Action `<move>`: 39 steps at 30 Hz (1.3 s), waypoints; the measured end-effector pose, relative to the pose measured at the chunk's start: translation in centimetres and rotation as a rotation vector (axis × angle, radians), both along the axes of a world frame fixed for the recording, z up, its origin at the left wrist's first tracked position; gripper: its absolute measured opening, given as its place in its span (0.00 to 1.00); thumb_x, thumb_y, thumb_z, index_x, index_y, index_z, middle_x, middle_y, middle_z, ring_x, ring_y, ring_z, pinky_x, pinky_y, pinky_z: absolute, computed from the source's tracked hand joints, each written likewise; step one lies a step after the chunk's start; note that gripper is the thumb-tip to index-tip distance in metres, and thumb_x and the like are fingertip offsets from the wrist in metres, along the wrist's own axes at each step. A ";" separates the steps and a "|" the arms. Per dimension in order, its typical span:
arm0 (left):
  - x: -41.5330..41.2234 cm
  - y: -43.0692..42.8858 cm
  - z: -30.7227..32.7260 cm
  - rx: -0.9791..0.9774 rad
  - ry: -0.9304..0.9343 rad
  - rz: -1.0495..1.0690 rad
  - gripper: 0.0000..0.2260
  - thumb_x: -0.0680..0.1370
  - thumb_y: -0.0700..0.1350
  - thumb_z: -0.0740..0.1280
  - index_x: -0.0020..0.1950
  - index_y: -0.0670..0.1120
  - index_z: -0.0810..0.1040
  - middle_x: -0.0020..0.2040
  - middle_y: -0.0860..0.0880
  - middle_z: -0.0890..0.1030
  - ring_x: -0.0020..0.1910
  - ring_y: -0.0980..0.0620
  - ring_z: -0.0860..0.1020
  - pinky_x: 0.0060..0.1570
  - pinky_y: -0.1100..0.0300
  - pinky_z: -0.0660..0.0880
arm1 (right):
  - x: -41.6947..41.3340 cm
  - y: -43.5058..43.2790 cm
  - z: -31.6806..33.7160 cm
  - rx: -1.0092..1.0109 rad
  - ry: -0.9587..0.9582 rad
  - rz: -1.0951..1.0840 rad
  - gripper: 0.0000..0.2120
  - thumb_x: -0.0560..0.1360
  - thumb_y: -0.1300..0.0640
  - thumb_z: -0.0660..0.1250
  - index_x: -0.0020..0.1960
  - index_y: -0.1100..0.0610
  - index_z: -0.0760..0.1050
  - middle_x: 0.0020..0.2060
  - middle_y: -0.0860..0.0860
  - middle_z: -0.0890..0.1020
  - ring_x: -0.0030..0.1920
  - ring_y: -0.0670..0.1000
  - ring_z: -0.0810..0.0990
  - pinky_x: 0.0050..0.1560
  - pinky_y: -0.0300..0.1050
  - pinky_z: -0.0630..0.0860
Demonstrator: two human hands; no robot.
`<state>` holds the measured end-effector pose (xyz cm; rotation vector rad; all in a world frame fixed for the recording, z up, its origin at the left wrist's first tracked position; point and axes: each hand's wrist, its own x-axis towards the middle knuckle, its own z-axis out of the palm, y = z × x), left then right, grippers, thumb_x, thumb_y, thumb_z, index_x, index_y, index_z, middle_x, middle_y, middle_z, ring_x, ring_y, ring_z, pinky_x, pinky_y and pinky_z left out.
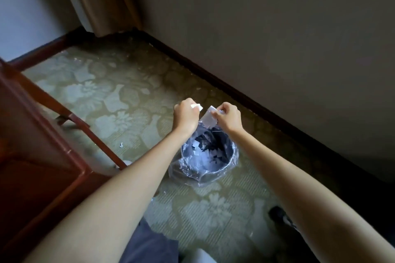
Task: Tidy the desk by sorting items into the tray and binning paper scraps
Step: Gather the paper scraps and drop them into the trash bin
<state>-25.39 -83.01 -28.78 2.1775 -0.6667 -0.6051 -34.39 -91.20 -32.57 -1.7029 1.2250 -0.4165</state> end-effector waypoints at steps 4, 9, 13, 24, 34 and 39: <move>0.3 -2.2 -5.2 0.189 0.036 -0.071 0.11 0.77 0.38 0.59 0.53 0.37 0.79 0.53 0.36 0.80 0.54 0.38 0.75 0.46 0.56 0.71 | 0.0 -1.3 -5.4 0.026 0.148 0.024 0.09 0.75 0.59 0.66 0.38 0.60 0.70 0.38 0.54 0.76 0.40 0.51 0.72 0.30 0.33 0.63; 0.7 -3.7 -11.3 0.408 0.063 -0.176 0.11 0.74 0.36 0.58 0.48 0.34 0.78 0.51 0.33 0.80 0.52 0.36 0.76 0.45 0.54 0.71 | 0.3 -2.3 -10.8 0.083 0.264 0.033 0.07 0.74 0.61 0.65 0.38 0.61 0.70 0.35 0.55 0.75 0.39 0.52 0.72 0.36 0.43 0.66; 1.0 -4.7 -14.9 0.476 0.124 -0.211 0.11 0.76 0.36 0.57 0.50 0.33 0.77 0.53 0.35 0.79 0.52 0.38 0.76 0.41 0.56 0.67 | 1.0 -3.2 -14.6 0.130 0.318 0.018 0.06 0.75 0.61 0.64 0.44 0.64 0.74 0.38 0.56 0.77 0.41 0.54 0.76 0.42 0.50 0.77; 2.0 -3.9 -18.9 0.574 0.246 -0.453 0.24 0.76 0.31 0.54 0.72 0.42 0.63 0.72 0.42 0.63 0.71 0.44 0.63 0.66 0.55 0.63 | 2.3 -4.0 -19.4 0.109 0.474 0.260 0.15 0.77 0.68 0.54 0.63 0.66 0.69 0.63 0.63 0.71 0.63 0.61 0.71 0.53 0.43 0.68; 2.1 -0.9 -14.8 0.745 -0.082 -0.715 0.27 0.78 0.35 0.57 0.76 0.45 0.54 0.77 0.42 0.52 0.75 0.42 0.54 0.74 0.49 0.54 | 1.1 -1.9 -16.9 0.169 0.448 0.339 0.16 0.80 0.57 0.56 0.66 0.62 0.67 0.64 0.62 0.73 0.62 0.62 0.72 0.59 0.50 0.70; 2.4 -0.2 -11.3 0.719 -0.199 -0.670 0.26 0.78 0.33 0.56 0.75 0.44 0.56 0.75 0.42 0.56 0.73 0.41 0.57 0.72 0.49 0.56 | 2.1 -1.7 -13.1 0.178 0.276 0.181 0.19 0.81 0.49 0.53 0.58 0.64 0.72 0.55 0.58 0.78 0.57 0.58 0.75 0.54 0.46 0.67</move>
